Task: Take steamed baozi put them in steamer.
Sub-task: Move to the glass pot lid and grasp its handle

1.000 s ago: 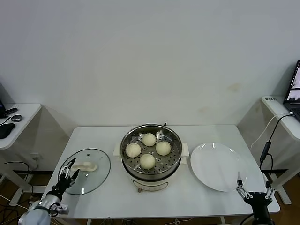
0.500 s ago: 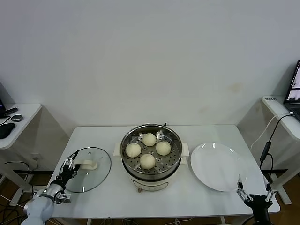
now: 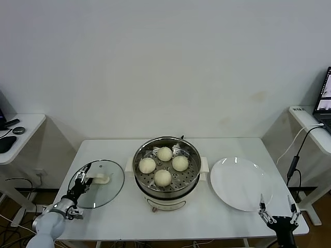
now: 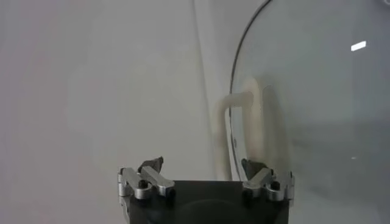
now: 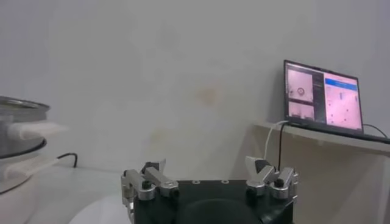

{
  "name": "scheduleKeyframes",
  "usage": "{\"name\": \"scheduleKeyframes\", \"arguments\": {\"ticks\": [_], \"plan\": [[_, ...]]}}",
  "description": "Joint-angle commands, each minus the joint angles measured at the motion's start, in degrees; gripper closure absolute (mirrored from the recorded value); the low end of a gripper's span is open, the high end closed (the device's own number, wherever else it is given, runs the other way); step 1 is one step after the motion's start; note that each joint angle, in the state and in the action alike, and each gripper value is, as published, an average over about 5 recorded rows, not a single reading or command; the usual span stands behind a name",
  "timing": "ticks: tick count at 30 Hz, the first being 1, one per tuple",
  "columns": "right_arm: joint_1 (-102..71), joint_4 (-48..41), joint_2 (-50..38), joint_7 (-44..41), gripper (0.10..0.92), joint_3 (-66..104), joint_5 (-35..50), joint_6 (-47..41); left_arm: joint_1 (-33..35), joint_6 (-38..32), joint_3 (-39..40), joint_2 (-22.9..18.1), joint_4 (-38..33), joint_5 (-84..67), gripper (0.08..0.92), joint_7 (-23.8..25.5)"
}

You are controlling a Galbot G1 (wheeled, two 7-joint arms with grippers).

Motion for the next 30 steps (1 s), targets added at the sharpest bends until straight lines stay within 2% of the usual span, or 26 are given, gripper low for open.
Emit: {"name": "scheduleKeyframes", "arguments": {"ticks": [1, 20, 30], "plan": [[-0.1, -0.4, 0.1, 0.0, 0.203, -0.3, -0.4, 0.1, 0.4, 1.0, 0.8, 0.4, -2.0, -0.8, 0.177, 2.8], [0.0, -1.1, 0.4, -0.2, 0.203, -1.7, -1.7, 0.2, 1.1, 3.4, 1.5, 1.0, -6.4, -2.4, 0.177, 6.1], [0.0, -1.3, 0.4, -0.3, 0.203, -2.0, -2.0, 0.3, -1.4, 4.4, 2.0, 0.4, -2.0, -2.1, 0.177, 5.6]]}}
